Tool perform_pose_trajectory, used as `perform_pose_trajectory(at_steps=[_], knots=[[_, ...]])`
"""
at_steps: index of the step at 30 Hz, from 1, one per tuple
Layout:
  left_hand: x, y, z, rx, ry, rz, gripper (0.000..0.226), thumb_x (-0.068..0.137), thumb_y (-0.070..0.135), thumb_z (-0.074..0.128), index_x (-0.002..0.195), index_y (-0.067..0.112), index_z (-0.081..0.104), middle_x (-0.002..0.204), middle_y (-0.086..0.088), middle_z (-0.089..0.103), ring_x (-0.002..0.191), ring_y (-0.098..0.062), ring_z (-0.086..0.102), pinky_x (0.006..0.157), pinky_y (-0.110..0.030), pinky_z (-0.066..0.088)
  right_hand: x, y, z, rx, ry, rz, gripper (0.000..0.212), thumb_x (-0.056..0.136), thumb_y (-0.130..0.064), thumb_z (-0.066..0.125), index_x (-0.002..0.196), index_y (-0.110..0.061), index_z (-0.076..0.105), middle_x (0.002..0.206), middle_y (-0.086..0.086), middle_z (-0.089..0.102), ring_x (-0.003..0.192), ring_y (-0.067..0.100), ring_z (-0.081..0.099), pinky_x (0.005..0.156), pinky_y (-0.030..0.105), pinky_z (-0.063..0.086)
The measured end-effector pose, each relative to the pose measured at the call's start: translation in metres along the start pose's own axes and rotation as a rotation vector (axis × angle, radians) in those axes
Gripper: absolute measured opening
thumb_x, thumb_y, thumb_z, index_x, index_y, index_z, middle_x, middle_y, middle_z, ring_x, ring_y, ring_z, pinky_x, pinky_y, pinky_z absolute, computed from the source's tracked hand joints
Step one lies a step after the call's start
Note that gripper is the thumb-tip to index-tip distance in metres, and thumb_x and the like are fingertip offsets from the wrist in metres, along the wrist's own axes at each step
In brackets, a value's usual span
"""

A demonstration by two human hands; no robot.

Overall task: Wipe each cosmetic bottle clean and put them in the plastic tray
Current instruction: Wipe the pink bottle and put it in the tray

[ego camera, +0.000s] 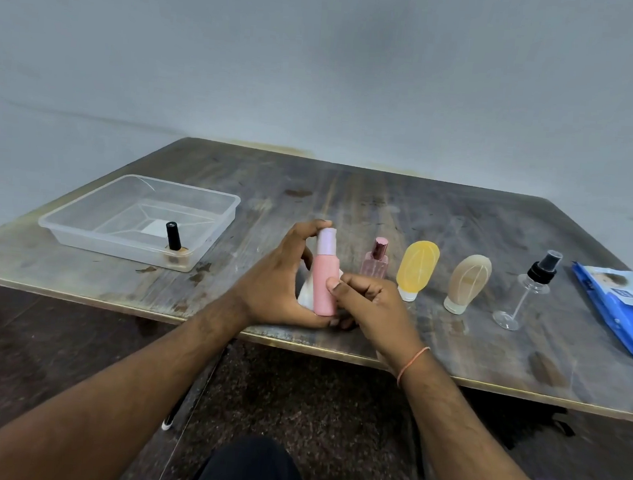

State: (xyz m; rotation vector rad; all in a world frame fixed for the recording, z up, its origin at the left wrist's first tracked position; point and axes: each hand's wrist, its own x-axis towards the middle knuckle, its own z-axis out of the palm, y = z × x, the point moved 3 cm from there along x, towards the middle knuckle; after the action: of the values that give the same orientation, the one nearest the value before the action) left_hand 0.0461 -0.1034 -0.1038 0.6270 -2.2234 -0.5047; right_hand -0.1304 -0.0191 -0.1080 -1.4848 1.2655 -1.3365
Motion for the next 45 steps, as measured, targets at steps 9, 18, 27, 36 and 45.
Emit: perform_pose_trajectory(at_steps=[9, 18, 27, 36, 45], knots=[[0.003, 0.002, -0.001, 0.033, -0.030, -0.022, 0.124, 0.063, 0.035, 0.102, 0.162, 0.031, 0.028, 0.149, 0.017, 0.044, 0.099, -0.017, 0.064, 0.074, -0.030, 0.056, -0.001, 0.004, -0.002, 0.072, 0.141, -0.055, 0.021, 0.099, -0.010, 0.075, 0.118, -0.016, 0.079, 0.093, 0.005, 0.083, 0.078, 0.019, 0.074, 0.071, 0.035, 0.060], [0.004, 0.004, 0.002, 0.050, -0.034, -0.032, 0.122, 0.063, 0.036, 0.100, 0.162, 0.031, 0.029, 0.153, 0.016, 0.042, 0.098, -0.016, 0.065, 0.080, -0.042, 0.060, -0.007, -0.008, 0.009, -0.397, 0.184, -0.202, 0.066, 0.099, -0.027, 0.075, 0.158, -0.036, 0.049, 0.141, -0.026, 0.063, 0.127, -0.022, 0.051, 0.107, 0.009, 0.043], [0.004, 0.004, 0.001, 0.047, -0.010, -0.026, 0.119, 0.064, 0.035, 0.100, 0.161, 0.029, 0.032, 0.154, 0.014, 0.044, 0.098, -0.018, 0.067, 0.081, -0.045, 0.060, -0.015, -0.009, 0.016, -0.571, 0.312, -0.353, 0.058, 0.095, -0.042, 0.070, 0.151, -0.039, 0.057, 0.155, -0.035, 0.045, 0.136, -0.004, 0.056, 0.092, 0.040, 0.063], [0.004, 0.011, 0.001, 0.157, 0.001, 0.032, 0.121, 0.073, 0.040, 0.094, 0.170, 0.020, 0.025, 0.161, 0.005, 0.039, 0.100, 0.012, 0.055, 0.079, -0.006, 0.042, -0.010, -0.013, 0.022, -0.735, 0.238, -0.269, 0.087, 0.094, -0.043, 0.076, 0.168, -0.030, 0.032, 0.165, -0.010, 0.049, 0.136, 0.012, 0.054, 0.097, 0.020, 0.040], [0.001, 0.015, -0.002, 0.174, 0.023, 0.029, 0.128, 0.067, 0.048, 0.098, 0.170, 0.022, 0.026, 0.163, 0.012, 0.039, 0.093, -0.003, 0.059, 0.075, -0.017, 0.050, -0.005, -0.003, 0.008, -0.224, 0.123, -0.146, 0.073, 0.092, -0.022, 0.083, 0.151, -0.047, 0.049, 0.079, -0.020, 0.068, 0.069, 0.011, 0.058, 0.068, 0.019, 0.052]])
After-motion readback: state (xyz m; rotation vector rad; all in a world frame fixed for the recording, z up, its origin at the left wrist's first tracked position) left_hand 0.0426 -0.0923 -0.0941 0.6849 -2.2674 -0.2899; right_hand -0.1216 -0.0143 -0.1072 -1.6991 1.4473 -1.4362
